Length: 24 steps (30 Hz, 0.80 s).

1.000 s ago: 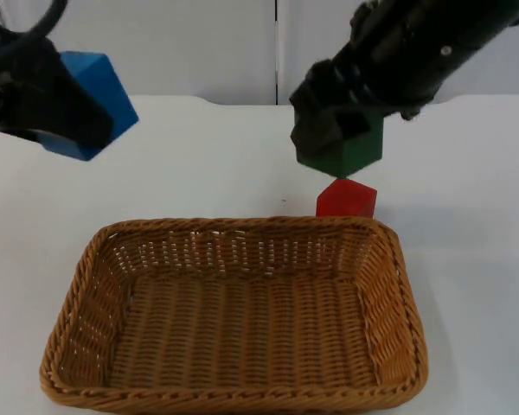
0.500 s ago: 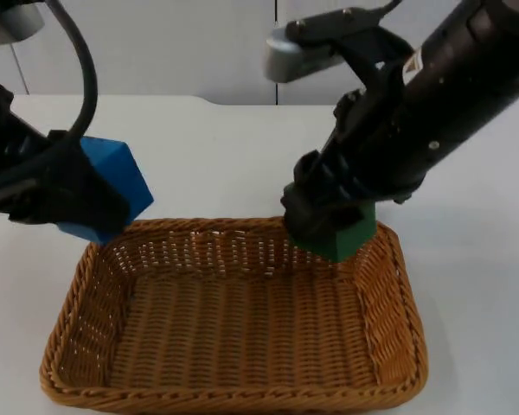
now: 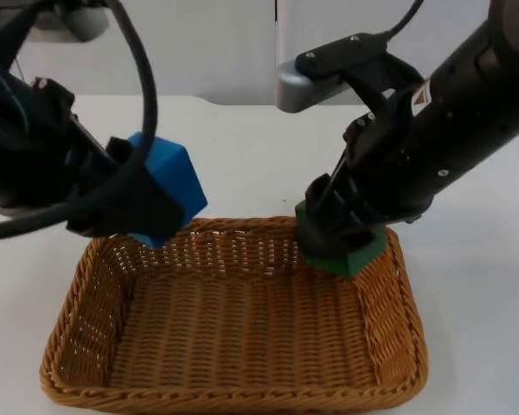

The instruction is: Pick up one cube with each hand and place exactly two cubes into the same basket, leaving the remaining cube outside.

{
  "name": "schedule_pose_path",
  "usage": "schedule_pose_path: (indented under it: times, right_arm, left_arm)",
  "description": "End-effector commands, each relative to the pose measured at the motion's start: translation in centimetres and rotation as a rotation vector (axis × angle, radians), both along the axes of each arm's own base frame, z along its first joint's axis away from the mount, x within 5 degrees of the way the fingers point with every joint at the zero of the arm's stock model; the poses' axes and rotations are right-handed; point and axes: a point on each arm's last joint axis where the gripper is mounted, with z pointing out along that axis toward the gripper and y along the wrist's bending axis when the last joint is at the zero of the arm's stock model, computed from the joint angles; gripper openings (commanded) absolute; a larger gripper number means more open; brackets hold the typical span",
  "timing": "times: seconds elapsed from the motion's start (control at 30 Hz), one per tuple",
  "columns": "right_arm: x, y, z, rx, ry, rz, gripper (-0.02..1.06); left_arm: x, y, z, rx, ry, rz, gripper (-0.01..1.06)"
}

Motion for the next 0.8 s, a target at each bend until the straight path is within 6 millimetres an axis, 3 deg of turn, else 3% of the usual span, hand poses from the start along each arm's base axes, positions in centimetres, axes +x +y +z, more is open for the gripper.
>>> schedule_pose_path:
  times: [0.0,0.17,0.3,0.5,0.77]
  right_arm:
    - [0.0,0.1,0.2,0.007,-0.031,0.01,0.0]
    - [0.2,0.2,-0.8,-0.008,-0.016,0.009,0.0]
    - [0.5,0.5,-3.4,-0.045,0.022,0.006,0.0]
    - [0.9,0.8,-5.9,-0.072,0.049,0.001,0.0]
    - [1.2,1.0,-6.5,-0.052,0.025,-0.013,0.0]
  left_arm:
    - [0.5,-0.2,-1.3,0.029,0.028,0.003,0.0]
    - [1.1,-0.2,-2.7,0.059,0.057,0.005,0.0]
    - [1.8,-0.2,-4.5,0.095,0.089,0.022,0.0]
    - [2.3,-0.3,-6.7,0.134,0.138,0.011,0.0]
    - [2.8,-0.6,-8.5,0.141,0.148,-0.019,0.0]
